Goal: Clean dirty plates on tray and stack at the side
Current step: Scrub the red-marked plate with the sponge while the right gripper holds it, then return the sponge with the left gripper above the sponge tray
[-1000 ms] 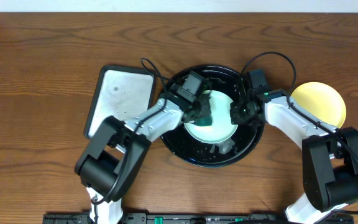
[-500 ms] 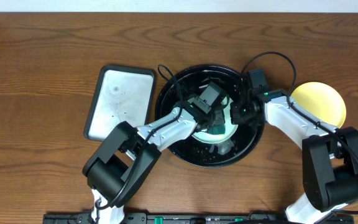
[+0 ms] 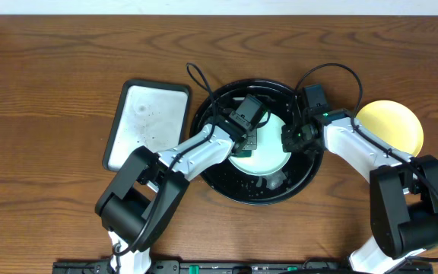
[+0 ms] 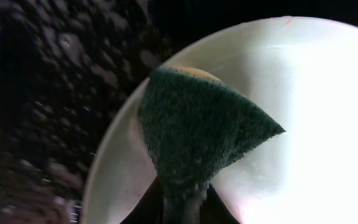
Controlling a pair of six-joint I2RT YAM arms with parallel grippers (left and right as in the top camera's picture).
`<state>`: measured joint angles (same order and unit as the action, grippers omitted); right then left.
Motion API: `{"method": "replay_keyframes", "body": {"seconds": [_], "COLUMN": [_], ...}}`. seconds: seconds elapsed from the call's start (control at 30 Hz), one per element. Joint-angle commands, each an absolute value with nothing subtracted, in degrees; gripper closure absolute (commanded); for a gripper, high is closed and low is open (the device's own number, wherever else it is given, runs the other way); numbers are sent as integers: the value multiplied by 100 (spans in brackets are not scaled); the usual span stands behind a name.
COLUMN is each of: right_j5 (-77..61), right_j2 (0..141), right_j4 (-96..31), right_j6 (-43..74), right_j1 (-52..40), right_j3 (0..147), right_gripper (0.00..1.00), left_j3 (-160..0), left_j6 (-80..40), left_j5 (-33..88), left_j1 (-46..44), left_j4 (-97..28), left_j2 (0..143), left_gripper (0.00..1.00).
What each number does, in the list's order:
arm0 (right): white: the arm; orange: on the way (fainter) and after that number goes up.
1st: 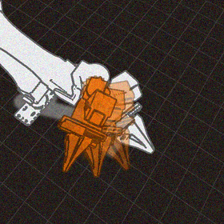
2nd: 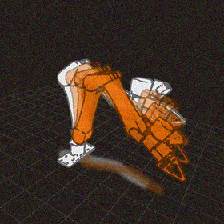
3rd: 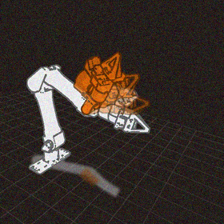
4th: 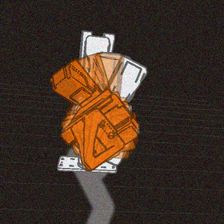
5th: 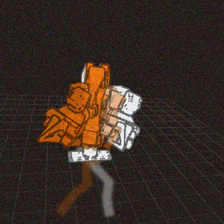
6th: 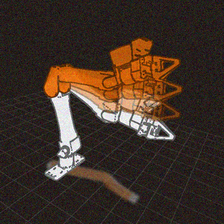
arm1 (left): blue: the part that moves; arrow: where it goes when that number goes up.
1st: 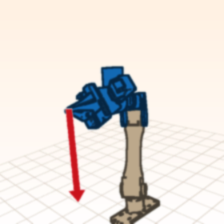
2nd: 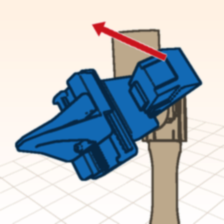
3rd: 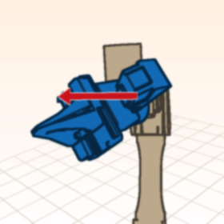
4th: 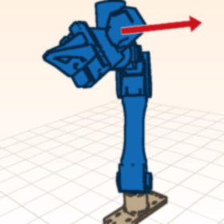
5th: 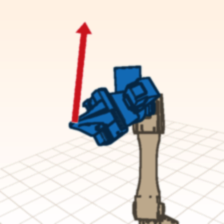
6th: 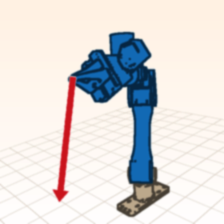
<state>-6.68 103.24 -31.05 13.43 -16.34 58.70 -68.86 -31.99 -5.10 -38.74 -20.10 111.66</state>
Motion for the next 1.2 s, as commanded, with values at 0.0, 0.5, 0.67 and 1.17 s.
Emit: {"method": "replay_keyframes", "body": {"seconds": [0.0, 0.5, 0.67, 1.17], "right_j5": [-325, -325, -327, -322], "right_j2": [10479, 10479, 10479, 10210], "right_j4": [-3238, -3253, -3258, -3441], "right_j6": [1321, 1321, 1321, 613], "right_j1": [-1660, -1658, -1660, -1660], "right_j3": [5784, 5784, 5784, 5931], "right_gripper": [99, 99, 99, 99], "left_j3": [-6899, -7332, -7332, -7330], "left_j6": [-2257, -1715, -1717, -1857], "left_j5": [-2233, -3011, -3004, -1315], "left_j1": [-3752, -3848, -3848, -2165], "left_j4": [-2265, -2108, -2189, -4458], "left_j2": [11518, 10628, 10178, 7937], "left_gripper": [92, 93, 93, 92]}}
